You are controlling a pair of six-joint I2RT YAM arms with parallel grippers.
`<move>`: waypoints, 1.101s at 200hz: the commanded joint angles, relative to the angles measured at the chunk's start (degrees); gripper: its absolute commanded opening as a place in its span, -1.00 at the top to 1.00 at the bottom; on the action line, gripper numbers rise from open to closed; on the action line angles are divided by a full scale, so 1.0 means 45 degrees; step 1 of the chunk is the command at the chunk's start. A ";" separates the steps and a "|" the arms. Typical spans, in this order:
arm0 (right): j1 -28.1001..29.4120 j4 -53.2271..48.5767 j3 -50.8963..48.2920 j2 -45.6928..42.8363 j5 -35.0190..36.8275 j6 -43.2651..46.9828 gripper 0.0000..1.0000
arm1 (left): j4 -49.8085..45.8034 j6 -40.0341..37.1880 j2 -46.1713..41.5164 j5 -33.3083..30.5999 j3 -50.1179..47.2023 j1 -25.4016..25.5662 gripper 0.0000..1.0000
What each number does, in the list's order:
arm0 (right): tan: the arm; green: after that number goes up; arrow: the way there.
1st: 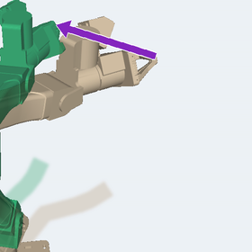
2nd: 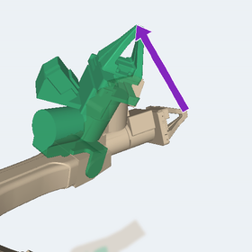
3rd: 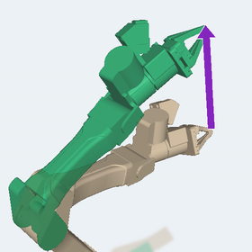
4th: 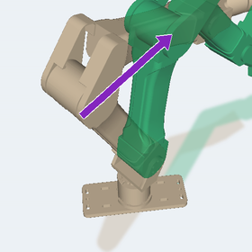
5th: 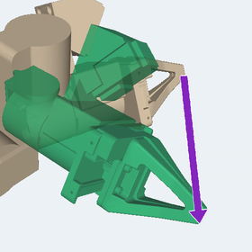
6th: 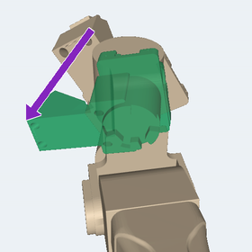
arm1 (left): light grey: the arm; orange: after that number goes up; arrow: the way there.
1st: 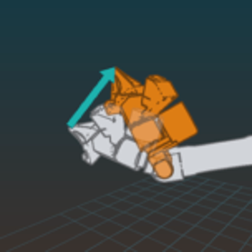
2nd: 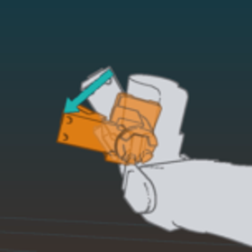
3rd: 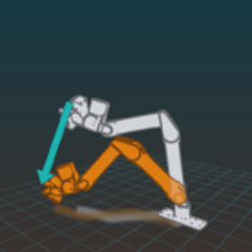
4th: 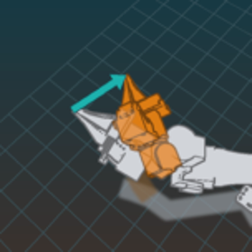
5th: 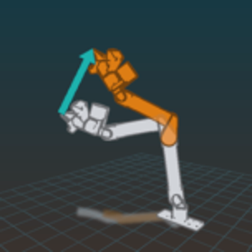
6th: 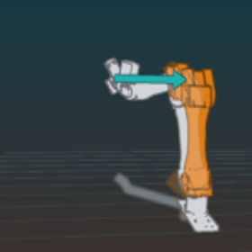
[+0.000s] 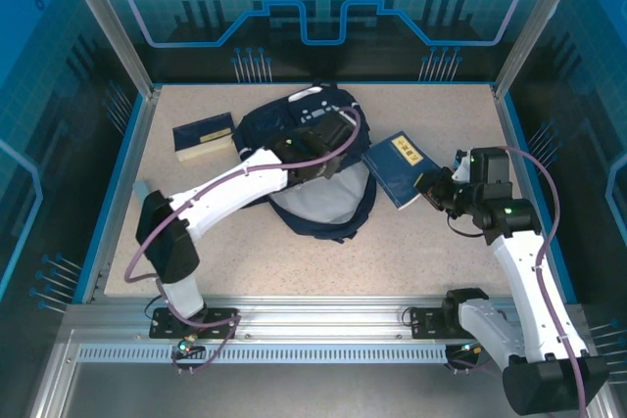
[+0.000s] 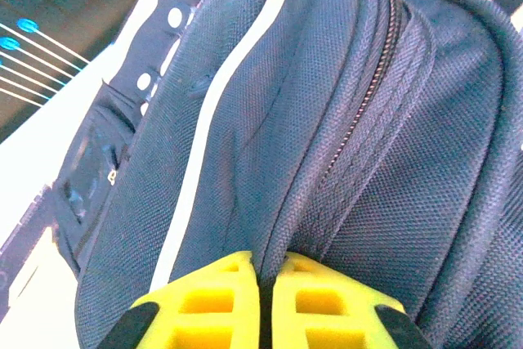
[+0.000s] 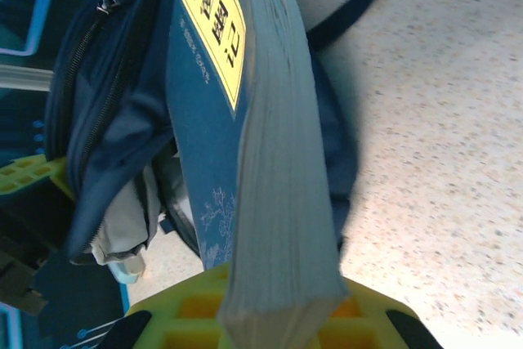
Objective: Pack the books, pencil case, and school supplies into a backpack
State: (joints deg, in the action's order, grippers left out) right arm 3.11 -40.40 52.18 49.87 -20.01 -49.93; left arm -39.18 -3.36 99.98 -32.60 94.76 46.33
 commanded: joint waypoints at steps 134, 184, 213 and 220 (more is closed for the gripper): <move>0.0897 0.1331 -0.0774 -0.0731 -0.0660 -0.0452 0.89 | 0.2934 0.1198 -0.0568 -0.1149 0.0743 0.0116 0.93; 0.2731 0.4993 -0.1488 0.0727 -0.1266 -0.2147 0.84 | 0.2963 0.1621 -0.1224 -0.0053 0.0632 0.0117 0.93; 0.3773 0.7655 -0.1836 0.1925 -0.0399 -0.3135 0.82 | 0.2914 0.1930 -0.1639 0.0595 0.0627 0.0114 0.93; 0.3950 0.8307 -0.1951 0.2235 -0.0075 -0.3376 0.82 | 0.2946 0.2049 -0.1708 0.0676 0.0622 0.0116 0.94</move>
State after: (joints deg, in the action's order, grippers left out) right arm 18.11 -18.33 44.75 56.84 -23.24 -60.14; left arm -33.98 2.68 98.30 -31.94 94.78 46.35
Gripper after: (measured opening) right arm 0.120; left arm 0.065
